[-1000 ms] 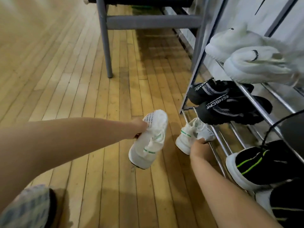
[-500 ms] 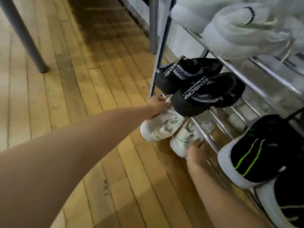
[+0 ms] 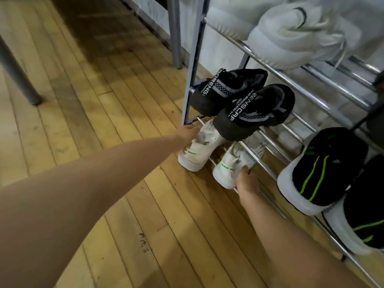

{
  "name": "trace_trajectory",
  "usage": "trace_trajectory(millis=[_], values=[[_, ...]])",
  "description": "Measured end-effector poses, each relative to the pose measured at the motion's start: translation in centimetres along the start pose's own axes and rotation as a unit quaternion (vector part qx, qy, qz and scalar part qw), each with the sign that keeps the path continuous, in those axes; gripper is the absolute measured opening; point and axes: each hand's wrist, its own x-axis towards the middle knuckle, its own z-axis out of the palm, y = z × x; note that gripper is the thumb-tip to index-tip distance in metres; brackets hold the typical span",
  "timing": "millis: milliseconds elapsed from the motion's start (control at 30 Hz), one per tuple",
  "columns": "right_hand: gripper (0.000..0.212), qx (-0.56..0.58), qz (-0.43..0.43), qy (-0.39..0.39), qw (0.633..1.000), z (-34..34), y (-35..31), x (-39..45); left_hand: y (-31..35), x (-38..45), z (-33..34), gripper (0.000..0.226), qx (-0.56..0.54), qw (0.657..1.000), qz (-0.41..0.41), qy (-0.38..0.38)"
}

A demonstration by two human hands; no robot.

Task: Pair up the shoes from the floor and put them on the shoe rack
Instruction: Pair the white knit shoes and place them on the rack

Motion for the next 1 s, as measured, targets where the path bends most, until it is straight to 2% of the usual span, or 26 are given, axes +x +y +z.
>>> trace_trajectory(millis=[67, 100, 167, 233, 333, 400, 467, 533, 700, 833, 1000], values=[[0.043, 0.007, -0.011, 0.006, 1.0, 0.1, 0.2, -0.3, -1.5, -0.7, -0.9, 0.037, 0.012, 0.998, -0.06, 0.007], [0.041, 0.01, -0.017, 0.011, 1.0, 0.2, 0.1, -0.5, -2.5, -0.9, -1.3, 0.041, 0.009, 0.994, -0.106, -0.024], [0.037, 0.025, -0.022, 0.015, 0.999, 0.4, -0.1, -1.1, -4.5, -1.5, -1.9, 0.047, -0.041, 0.977, -0.181, -0.101], [0.037, 0.028, -0.022, 0.021, 0.999, 0.5, -0.4, -1.7, -5.8, -1.7, -2.0, 0.045, -0.136, 0.959, -0.211, -0.134], [0.038, 0.036, -0.013, 0.03, 0.999, 0.5, -0.6, -1.9, -5.5, -2.0, -1.5, 0.02, -0.272, 0.938, -0.18, -0.116], [0.038, 0.037, -0.013, 0.03, 0.999, 0.6, -0.7, -1.8, -4.2, -1.7, -1.4, 0.017, -0.298, 0.941, -0.146, -0.07], [0.036, 0.051, -0.018, 0.015, 0.998, 0.9, -1.1, -1.8, -3.0, -0.7, -1.5, 0.012, -0.29, 0.95, -0.112, -0.013], [0.032, 0.068, -0.028, -0.005, 0.997, 1.6, -1.6, -1.7, -2.6, 0.0, -1.6, 0.019, -0.26, 0.961, -0.097, 0.01], [0.031, 0.121, 0.012, -0.023, 0.992, 3.6, -2.4, -1.2, -3.3, 0.6, -0.3, 0.032, -0.211, 0.973, -0.091, 0.012], [0.034, 0.121, 0.024, -0.024, 0.992, 3.9, -2.3, -1.2, -3.5, 0.9, 0.3, 0.018, -0.182, 0.981, -0.055, 0.037], [0.046, 0.09, 0.022, -0.043, 0.995, 3.9, -2.0, -1.2, -3.5, 0.7, 1.0, 0.02, -0.202, 0.979, -0.033, -0.006]])
